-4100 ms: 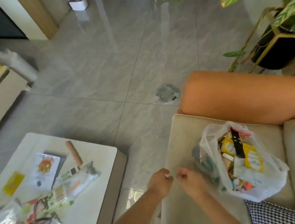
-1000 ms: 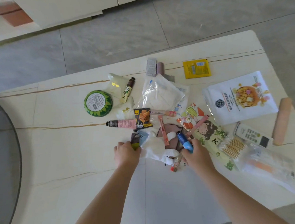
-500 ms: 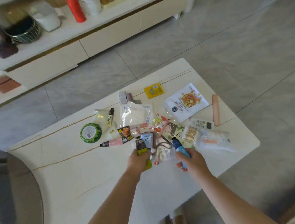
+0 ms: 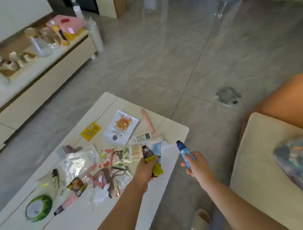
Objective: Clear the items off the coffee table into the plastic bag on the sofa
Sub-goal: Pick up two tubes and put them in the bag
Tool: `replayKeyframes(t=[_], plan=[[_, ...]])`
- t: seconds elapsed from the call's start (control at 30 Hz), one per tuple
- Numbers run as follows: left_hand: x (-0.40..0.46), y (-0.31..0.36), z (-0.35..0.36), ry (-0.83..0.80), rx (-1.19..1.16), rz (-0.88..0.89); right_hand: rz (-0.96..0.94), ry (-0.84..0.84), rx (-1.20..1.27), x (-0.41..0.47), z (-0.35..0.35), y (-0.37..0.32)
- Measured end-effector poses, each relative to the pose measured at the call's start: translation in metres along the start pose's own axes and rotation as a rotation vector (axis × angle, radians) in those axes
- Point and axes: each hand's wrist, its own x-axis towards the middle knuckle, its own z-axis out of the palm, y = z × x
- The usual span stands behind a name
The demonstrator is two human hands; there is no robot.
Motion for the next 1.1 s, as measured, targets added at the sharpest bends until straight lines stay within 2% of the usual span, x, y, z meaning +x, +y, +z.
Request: replayKeyframes(t=[0.33,0.53,0.83,0.97,1.1], plan=[[-0.011,0.03,0.212,-0.169,0.025,-0.136,0.016,0.275,0.298,0.025,-0.192,0.015],[-0.019,0.024,0.344,-0.239,0.281,-0.094,0.024,0.407,0.439,0.038,-0.305,0.042],[-0.039,-0.019,0.514,-0.447,0.619,-0.004,0.119,0.611,0.665,0.047,-0.446,0.097],[-0.042,-0.045,0.579,-0.533,0.685,-0.018,0.187,0.642,0.728,0.046,-0.486,0.131],[-0.036,-0.071,0.633,-0.539,0.756,-0.034,0.275,0.603,0.72,0.054,-0.519,0.164]])
